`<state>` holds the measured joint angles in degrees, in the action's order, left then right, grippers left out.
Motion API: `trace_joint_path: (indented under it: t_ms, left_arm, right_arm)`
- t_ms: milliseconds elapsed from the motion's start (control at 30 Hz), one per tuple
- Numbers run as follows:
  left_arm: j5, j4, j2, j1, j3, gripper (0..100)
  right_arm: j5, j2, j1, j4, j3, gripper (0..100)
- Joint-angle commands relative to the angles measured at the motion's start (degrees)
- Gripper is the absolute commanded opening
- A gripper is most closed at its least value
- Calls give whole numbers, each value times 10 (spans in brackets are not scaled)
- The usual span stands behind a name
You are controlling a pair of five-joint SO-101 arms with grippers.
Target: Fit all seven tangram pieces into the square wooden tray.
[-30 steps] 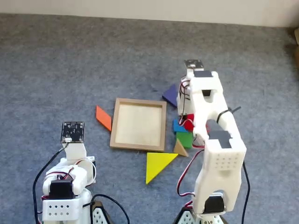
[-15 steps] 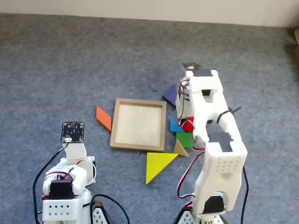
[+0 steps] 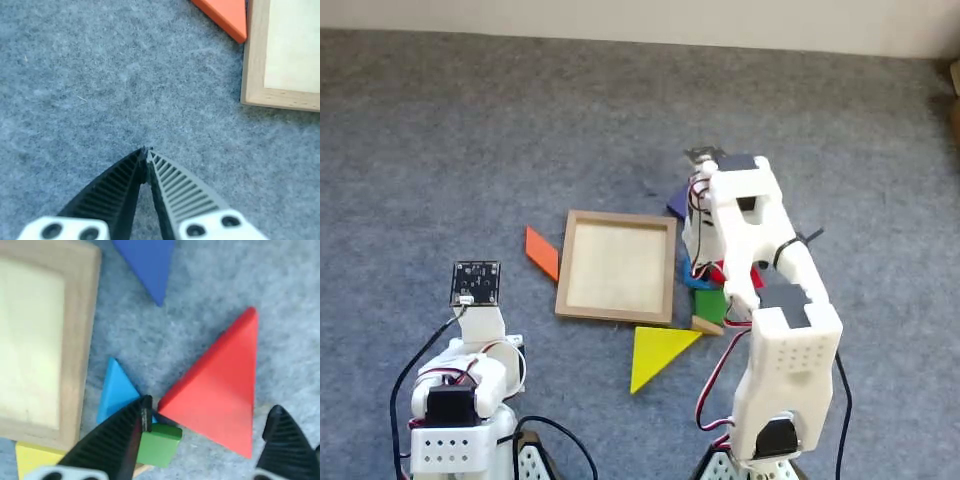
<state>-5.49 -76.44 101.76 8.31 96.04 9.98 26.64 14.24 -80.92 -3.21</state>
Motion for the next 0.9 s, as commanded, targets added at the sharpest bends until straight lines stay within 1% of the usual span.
trace_joint_path:
  t_ms: [0, 100, 233, 400, 500, 633, 867]
  left_arm:
    - [4, -1, 29, 7, 11, 6]
    - [4, -1, 29, 7, 11, 6]
    - [4, -1, 29, 7, 11, 6]
    - [4, -1, 29, 7, 11, 6]
    - [4, -1, 29, 7, 11, 6]
    - [4, -1, 29, 7, 11, 6]
    - [4, -1, 29, 7, 11, 6]
  right_arm:
    - [10, -41, -7, 11, 5, 343]
    - [10, -40, -13, 29, 7, 342]
    - [10, -39, -17, 28, 7, 340]
    - [11, -39, -20, 31, 26, 273]
    - [11, -40, -18, 28, 28, 271]
    - [44, -40, -15, 14, 29, 271]
    - [46, -40, -15, -1, 29, 271]
